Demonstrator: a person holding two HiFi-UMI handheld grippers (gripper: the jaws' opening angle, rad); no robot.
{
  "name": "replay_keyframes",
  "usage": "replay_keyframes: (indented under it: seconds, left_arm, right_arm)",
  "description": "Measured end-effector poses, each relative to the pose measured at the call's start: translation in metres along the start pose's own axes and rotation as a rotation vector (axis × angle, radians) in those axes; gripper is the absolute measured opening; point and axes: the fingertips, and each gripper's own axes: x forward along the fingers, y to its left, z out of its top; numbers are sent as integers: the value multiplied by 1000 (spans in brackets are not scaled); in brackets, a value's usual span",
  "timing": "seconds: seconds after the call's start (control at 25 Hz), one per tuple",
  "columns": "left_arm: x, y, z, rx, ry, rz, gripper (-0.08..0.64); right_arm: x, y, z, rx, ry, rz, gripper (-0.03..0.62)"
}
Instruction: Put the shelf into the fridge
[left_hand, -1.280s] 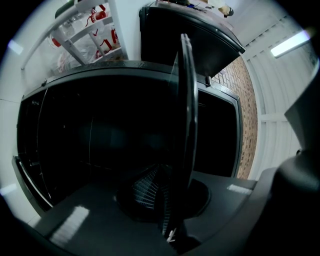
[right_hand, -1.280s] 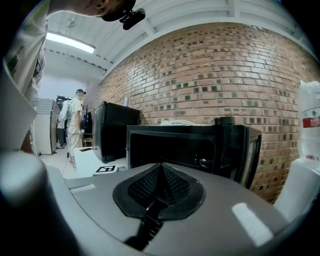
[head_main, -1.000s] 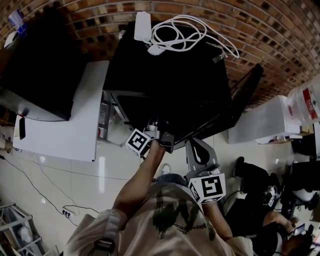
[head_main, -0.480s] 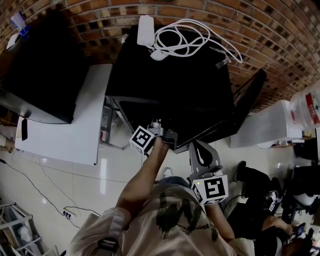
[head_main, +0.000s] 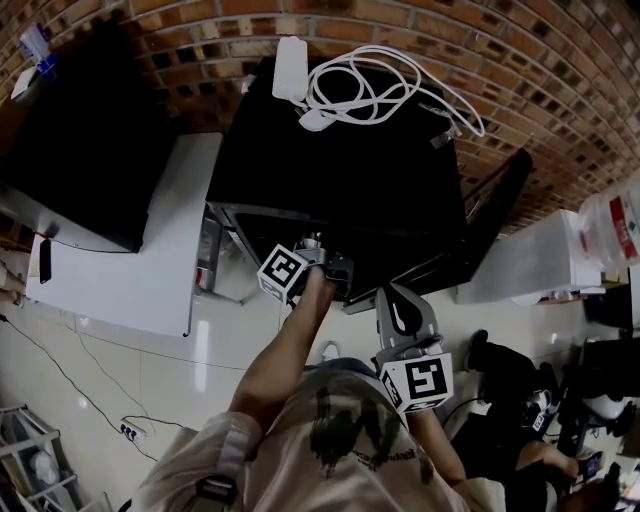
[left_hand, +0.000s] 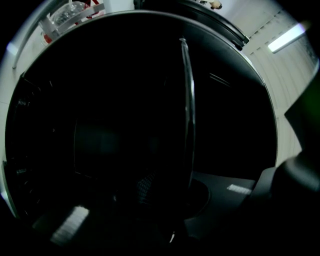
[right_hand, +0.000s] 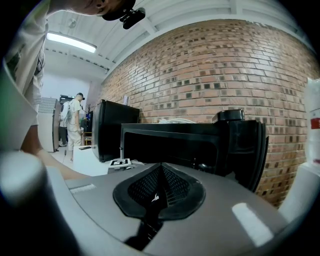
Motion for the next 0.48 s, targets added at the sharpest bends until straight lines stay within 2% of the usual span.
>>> replay_keyframes:
  seconds: [0.32,0.48]
  left_arm:
    - [11,-2,2,9,-15,-3,14]
    - [11,-4,2,37,-13,-14,14]
  right_arm:
    - [2,-5,-3,2,7,-2,0]
    - [3,-7,-4,7,9,-3,0]
